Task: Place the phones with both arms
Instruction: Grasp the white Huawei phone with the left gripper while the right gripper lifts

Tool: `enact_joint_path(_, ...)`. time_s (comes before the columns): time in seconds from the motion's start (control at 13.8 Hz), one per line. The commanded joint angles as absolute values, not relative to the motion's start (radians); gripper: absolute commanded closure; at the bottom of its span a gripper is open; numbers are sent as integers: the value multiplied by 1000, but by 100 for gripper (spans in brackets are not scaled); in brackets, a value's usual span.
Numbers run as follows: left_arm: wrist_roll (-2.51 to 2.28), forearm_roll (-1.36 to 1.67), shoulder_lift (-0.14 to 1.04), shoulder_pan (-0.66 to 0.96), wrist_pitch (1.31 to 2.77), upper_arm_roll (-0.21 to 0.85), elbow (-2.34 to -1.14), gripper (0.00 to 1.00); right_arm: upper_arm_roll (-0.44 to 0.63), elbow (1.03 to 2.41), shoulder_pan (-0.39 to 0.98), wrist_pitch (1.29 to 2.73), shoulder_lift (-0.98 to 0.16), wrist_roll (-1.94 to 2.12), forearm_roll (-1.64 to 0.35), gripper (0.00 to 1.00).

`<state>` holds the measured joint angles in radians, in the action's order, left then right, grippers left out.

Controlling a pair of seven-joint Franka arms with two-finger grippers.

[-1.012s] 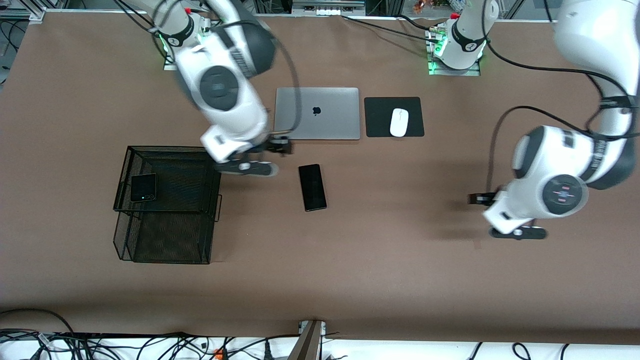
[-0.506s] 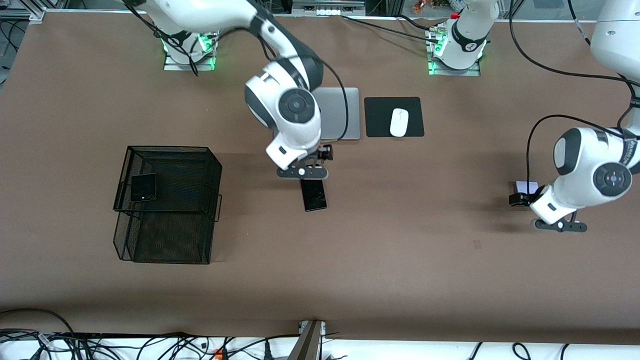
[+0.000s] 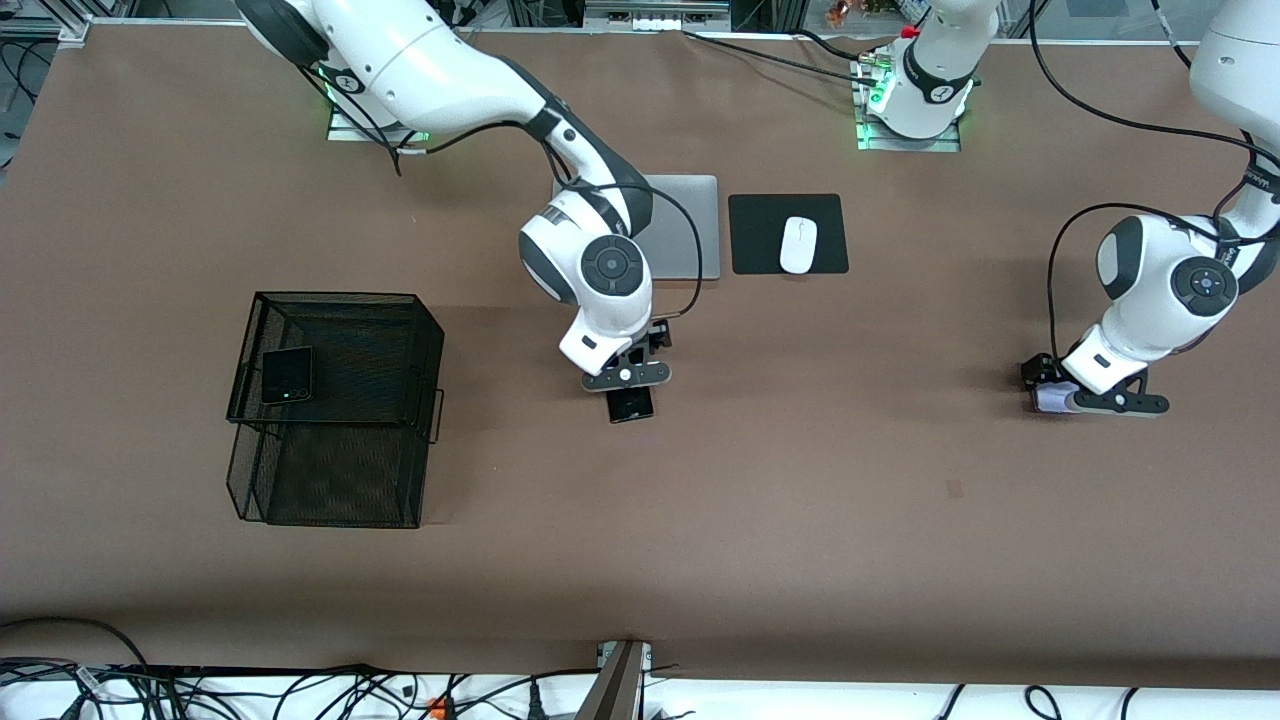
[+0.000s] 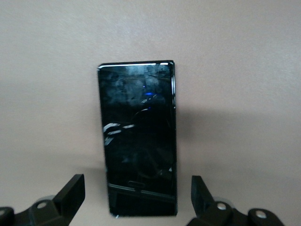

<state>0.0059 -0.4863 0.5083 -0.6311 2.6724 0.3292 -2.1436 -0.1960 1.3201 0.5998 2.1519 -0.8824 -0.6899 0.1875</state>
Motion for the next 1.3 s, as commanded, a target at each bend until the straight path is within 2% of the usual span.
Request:
enact_joint_path(0.0,29,-509,500,-675,2701,345,-2183,0,-207,1312,591,2204,-917,-680,219,0)
enact_joint_path(0.36,54,-509,541,-690,2755,347,-2171,0,-207,1312,594,2253,-951,-681,219,0)
enact_joint_path(0.51,51,-503,549,-698,2755,347,-2168,0,-206,1307,591,2253,-951,-672,221,63)
enact_joint_path(0.58,51,-505,558,-704,2755,347,-2168,0,-206,1304,588,2247,-947,-667,219,86)
enact_joint_path(0.65,51,-503,558,-704,2755,348,-2168,31,-206,1299,586,2238,-940,-666,219,99)
enact_joint_path(0.72,52,-505,557,-703,2754,350,-2164,61,-207,1293,583,2208,-931,-666,219,100)
enact_joint_path(0.79,52,-505,555,-700,2753,354,-2155,68,-209,1270,583,2156,-922,-666,219,100)
enact_joint_path(1.01,48,-503,517,-701,2714,406,-2137,67,-244,1119,581,1920,-884,-669,219,100)
enact_joint_path(1.23,48,-489,476,-703,2492,509,-2048,66,-273,1026,540,1729,-813,-664,209,100)
